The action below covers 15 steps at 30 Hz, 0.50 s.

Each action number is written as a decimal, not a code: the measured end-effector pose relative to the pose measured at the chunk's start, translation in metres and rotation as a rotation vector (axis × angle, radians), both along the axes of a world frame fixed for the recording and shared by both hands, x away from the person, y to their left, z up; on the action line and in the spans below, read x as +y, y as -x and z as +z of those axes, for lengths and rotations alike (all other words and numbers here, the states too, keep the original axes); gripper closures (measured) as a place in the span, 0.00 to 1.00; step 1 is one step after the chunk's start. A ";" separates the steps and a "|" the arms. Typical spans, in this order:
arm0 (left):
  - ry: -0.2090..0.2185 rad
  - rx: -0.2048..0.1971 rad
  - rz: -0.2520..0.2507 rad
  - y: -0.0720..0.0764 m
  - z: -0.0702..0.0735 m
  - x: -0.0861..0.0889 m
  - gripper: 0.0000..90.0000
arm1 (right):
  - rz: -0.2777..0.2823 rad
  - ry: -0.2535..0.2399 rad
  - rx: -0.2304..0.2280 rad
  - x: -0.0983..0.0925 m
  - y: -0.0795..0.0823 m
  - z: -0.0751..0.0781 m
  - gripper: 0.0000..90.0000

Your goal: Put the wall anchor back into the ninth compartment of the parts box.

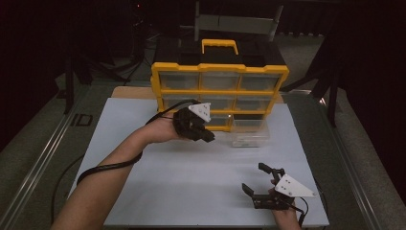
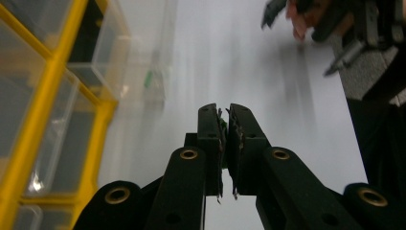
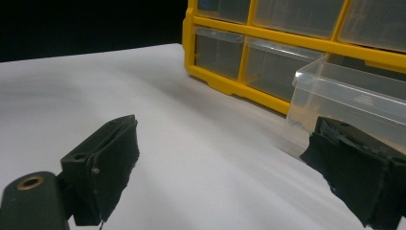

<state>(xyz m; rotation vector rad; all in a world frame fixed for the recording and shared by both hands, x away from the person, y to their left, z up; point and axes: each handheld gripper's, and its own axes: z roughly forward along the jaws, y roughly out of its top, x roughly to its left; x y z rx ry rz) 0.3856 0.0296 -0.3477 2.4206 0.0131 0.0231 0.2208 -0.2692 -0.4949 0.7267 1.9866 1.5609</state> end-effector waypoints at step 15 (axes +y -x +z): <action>0.015 -0.034 -0.017 -0.016 0.017 -0.042 0.95 | -0.002 -0.007 0.005 -0.001 0.000 0.000 0.11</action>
